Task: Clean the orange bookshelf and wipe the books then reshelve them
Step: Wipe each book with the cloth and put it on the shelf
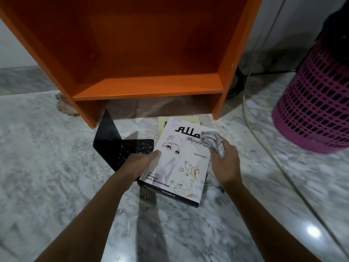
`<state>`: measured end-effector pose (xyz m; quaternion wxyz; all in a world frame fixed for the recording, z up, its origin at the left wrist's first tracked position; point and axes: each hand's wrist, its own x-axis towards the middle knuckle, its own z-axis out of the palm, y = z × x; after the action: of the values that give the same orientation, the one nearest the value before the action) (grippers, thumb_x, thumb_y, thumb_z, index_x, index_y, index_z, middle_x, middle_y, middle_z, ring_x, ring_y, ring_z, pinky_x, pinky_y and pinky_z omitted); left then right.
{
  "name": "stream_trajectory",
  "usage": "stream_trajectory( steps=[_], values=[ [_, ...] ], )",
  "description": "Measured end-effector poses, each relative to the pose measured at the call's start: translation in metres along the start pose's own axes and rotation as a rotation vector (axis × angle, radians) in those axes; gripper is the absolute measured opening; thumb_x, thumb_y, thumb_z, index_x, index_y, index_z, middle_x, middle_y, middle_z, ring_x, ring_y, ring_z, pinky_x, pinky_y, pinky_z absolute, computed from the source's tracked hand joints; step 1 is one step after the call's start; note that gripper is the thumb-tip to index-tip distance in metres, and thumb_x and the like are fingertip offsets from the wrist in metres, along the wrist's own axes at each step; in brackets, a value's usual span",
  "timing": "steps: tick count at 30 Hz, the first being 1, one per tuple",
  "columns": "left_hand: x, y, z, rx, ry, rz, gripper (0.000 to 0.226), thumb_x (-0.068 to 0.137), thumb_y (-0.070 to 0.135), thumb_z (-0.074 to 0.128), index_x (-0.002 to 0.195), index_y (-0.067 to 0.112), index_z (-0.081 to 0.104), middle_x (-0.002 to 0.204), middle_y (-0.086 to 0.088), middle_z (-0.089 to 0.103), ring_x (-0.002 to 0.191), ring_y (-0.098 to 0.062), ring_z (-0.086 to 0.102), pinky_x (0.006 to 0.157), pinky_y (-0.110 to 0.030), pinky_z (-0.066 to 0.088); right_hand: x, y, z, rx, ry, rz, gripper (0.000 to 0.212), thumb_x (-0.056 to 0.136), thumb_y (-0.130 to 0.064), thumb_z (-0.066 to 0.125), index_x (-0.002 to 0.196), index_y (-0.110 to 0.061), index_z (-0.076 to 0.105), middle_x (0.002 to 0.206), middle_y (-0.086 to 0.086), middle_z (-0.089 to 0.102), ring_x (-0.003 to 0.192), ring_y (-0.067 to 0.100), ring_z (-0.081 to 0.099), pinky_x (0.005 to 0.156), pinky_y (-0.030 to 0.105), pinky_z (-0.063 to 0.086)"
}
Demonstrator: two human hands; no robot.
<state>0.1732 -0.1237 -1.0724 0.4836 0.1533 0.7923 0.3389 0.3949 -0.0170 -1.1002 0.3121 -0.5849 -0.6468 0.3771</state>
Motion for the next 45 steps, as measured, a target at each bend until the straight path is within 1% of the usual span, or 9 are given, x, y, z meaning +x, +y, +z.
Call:
stream_trajectory(
  steps=[4,8,16,21,27,32,38,43,45],
  values=[
    [-0.002,0.004,0.006,0.05,0.022,0.042,0.054,0.073,0.064,0.07,0.087,0.012,0.065,0.101,-0.007,0.068,0.089,-0.023,0.063,0.095,-0.039,0.048,0.0,-0.004,-0.002,0.119,-0.002,0.053,0.034,0.094,-0.024,0.06,0.128,-0.027,0.06,0.117,-0.009,0.068,0.106,0.01,0.063,0.091,0.027,0.048],
    [0.003,0.004,0.005,-0.115,-0.086,0.027,0.078,0.045,0.069,0.077,0.104,0.018,0.074,0.099,-0.002,0.076,0.094,-0.027,0.071,0.095,-0.048,0.053,0.002,-0.007,0.002,0.158,-0.012,0.102,0.03,0.094,-0.026,0.059,0.123,-0.03,0.06,0.112,-0.012,0.069,0.103,0.01,0.064,0.093,0.034,0.051],
    [0.005,0.022,0.008,-0.102,-0.213,0.074,0.064,0.056,0.056,0.082,0.105,0.015,0.074,0.098,-0.006,0.076,0.093,-0.03,0.073,0.093,-0.052,0.053,0.008,-0.011,0.0,0.193,-0.039,0.162,0.027,0.095,-0.023,0.059,0.122,-0.028,0.061,0.105,-0.011,0.069,0.089,0.002,0.065,0.066,0.018,0.048],
    [0.002,0.017,0.021,-0.138,-0.155,0.115,0.033,0.079,0.039,0.078,0.105,0.019,0.074,0.095,-0.003,0.077,0.089,-0.025,0.073,0.088,-0.044,0.057,0.008,-0.012,0.001,0.165,-0.043,0.145,0.03,0.094,-0.026,0.06,0.123,-0.029,0.061,0.106,-0.011,0.069,0.095,0.011,0.067,0.081,0.032,0.055],
    [-0.004,0.022,0.022,-0.255,-0.133,0.187,0.027,0.081,0.029,0.077,0.106,0.019,0.072,0.1,-0.003,0.076,0.096,-0.026,0.071,0.094,-0.046,0.054,0.009,-0.02,-0.009,0.23,-0.071,0.121,0.023,0.093,-0.019,0.06,0.115,-0.027,0.064,0.097,-0.013,0.07,0.083,0.005,0.064,0.068,0.012,0.046],
    [-0.023,0.034,0.016,-0.277,-0.058,0.338,0.02,0.084,0.025,0.075,0.102,0.017,0.07,0.094,-0.003,0.077,0.081,-0.016,0.073,0.07,-0.029,0.056,0.011,-0.046,-0.023,0.287,-0.06,0.055,0.021,0.095,-0.02,0.058,0.112,-0.031,0.065,0.097,-0.016,0.07,0.084,-0.003,0.065,0.06,0.008,0.043],
    [-0.059,0.071,-0.006,-0.163,0.006,0.549,0.027,0.085,0.033,0.073,0.111,0.028,0.067,0.102,0.01,0.074,0.092,-0.01,0.07,0.079,-0.03,0.055,0.007,-0.095,-0.041,0.337,-0.082,-0.086,0.024,0.096,-0.017,0.059,0.109,-0.035,0.064,0.093,-0.023,0.068,0.078,-0.018,0.06,0.056,-0.001,0.041],
    [-0.1,0.115,-0.031,-0.162,0.026,0.73,0.023,0.088,0.033,0.069,0.11,0.031,0.066,0.105,0.012,0.073,0.096,-0.008,0.07,0.084,-0.034,0.056,0.011,-0.154,-0.062,0.336,-0.117,-0.244,0.027,0.095,-0.014,0.06,0.115,-0.032,0.065,0.103,-0.017,0.069,0.091,-0.005,0.062,0.067,0.004,0.044],
    [-0.12,0.135,-0.043,-0.181,0.057,0.799,0.021,0.089,0.033,0.069,0.109,0.03,0.065,0.103,0.013,0.073,0.091,0.0,0.07,0.075,-0.022,0.056,0.009,-0.184,-0.072,0.333,-0.117,-0.313,0.029,0.094,-0.017,0.062,0.114,-0.038,0.064,0.103,-0.019,0.068,0.093,-0.003,0.062,0.074,0.012,0.048]
  ],
)
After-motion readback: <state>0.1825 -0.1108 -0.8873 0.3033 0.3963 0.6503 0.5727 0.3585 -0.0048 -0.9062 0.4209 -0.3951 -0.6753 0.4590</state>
